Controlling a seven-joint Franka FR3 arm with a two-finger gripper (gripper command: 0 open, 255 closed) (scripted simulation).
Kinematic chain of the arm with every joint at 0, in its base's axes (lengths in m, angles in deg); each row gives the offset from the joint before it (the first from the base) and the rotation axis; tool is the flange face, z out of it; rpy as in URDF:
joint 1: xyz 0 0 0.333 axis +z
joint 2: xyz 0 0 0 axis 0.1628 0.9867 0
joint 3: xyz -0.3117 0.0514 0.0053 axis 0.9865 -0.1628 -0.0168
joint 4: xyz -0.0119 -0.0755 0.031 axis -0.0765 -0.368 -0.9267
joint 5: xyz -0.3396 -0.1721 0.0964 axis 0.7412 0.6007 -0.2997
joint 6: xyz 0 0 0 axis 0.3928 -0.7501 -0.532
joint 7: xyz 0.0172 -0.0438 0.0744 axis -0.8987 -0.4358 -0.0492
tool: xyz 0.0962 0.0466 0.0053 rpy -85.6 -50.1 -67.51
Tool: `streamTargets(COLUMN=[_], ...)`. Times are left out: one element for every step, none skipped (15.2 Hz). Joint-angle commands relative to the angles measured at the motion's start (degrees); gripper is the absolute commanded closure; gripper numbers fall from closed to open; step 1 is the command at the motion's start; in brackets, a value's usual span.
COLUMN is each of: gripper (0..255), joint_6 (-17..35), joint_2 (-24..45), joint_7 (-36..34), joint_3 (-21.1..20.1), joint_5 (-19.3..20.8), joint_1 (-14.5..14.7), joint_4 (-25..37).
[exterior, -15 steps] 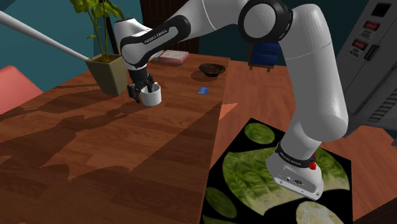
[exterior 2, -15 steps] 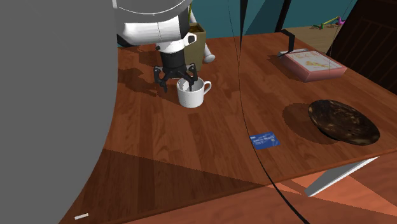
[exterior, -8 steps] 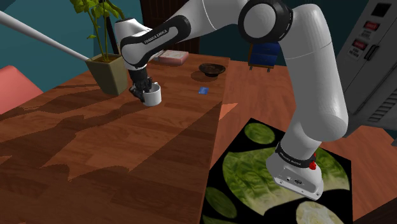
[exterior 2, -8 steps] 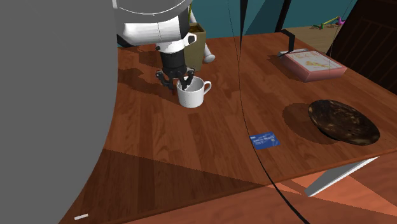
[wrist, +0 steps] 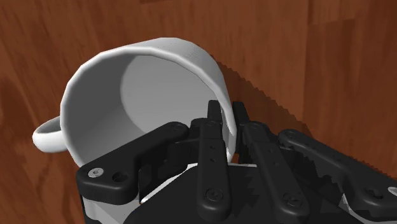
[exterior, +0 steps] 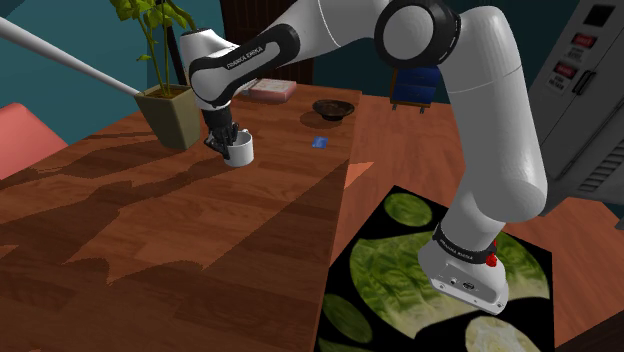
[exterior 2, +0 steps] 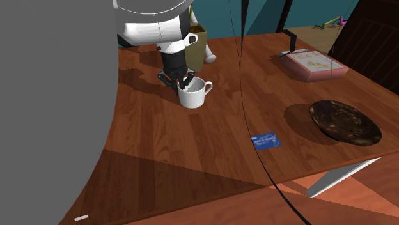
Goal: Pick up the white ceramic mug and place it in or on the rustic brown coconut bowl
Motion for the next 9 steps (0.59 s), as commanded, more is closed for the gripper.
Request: streamTargets(gripper=[255,255,255,255,255,255,255,255,255], joint_6=[-0.59,-1.2,-1.81,-2.44,-3.07,-3.71,-4.35,-5.0,-5.65], joint_2=[-0.29,-0.58,-0.86,-1.12,-1.37,-1.6,-1.83,-2.04,-2.25], joint_7=[0.07,0.13,0.19,0.26,0.32,0.38,0.44,0.5,0.56], joint_3=[-0.03,-0.07,-0.1,-0.14,-0.17,-0.2,-0.23,-0.26,-0.29], joint_5=[-0.07,-0.13,-0.2,-0.26,-0.33,-0.38,-0.44,-0.5,-0.55], joint_1=[-0.02,-0.03,-0.03,-0.04,-0.04,-0.03,-0.03,-0.03,-0.02], joint_4=[0.29,0.61,0.96,1.32,1.7,2.13,2.54,2.98,3.43])
